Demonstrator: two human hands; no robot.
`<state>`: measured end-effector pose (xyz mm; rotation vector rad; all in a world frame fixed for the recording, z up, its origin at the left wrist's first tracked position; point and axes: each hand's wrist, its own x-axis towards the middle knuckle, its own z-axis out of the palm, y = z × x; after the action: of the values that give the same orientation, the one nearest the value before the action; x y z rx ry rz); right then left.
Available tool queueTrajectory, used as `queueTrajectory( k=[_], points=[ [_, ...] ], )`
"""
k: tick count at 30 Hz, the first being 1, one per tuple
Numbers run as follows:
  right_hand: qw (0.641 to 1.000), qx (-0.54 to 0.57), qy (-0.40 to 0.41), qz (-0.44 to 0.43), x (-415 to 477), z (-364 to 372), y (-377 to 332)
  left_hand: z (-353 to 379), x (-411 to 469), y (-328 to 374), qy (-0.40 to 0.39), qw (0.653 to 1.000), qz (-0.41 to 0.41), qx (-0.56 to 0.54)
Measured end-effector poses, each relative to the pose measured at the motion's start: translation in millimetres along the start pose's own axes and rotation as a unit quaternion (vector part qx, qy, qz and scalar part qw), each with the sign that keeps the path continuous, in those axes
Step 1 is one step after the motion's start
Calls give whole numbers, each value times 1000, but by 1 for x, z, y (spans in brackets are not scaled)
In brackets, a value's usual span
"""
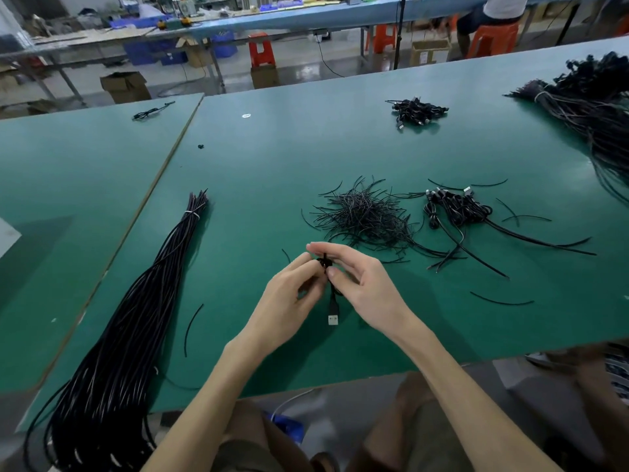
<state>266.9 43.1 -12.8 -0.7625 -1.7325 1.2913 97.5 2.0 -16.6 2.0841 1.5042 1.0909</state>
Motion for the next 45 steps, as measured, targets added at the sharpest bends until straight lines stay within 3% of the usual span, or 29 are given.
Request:
queueTrajectory(
  k=[5,9,11,16,20,22,25,28,30,34,37,42,45],
  points=[
    [998,6,57,-37,-5,5,4,19,5,15,83,984,-107,-118],
    [992,-49,87,-73,-9,11,4,29,6,26,110,906,-242,-329],
    [988,-74,91,-97,-8,13,4,26,7,27,94,884,-257,-379],
    [987,-67,114,-89,-13,8,5,13,10,20,108,964,-135,-204],
    [982,-79,171,-31,-23,12,11,0,13,18,126,991,-30,-31],
    [983,-74,166,-11,-22,10,10,-4,13,19,110,992,28,60],
    [987,67,130,68,-19,9,6,-8,11,19,89,971,119,188],
    [955,235,82,161,-17,5,-1,-7,7,20,60,941,181,280],
    [944,268,27,191,-14,-2,-2,-7,4,20,46,925,210,313],
    [932,284,-81,208,-8,-19,-2,-15,4,16,30,906,256,337],
    [921,315,-97,209,-6,-21,-4,-19,3,14,32,917,250,310],
    [902,383,-83,182,-13,-22,-1,-11,-7,15,38,985,133,108],
    [928,344,-44,139,-12,-20,-6,-2,-11,22,60,997,49,-6]
  ],
)
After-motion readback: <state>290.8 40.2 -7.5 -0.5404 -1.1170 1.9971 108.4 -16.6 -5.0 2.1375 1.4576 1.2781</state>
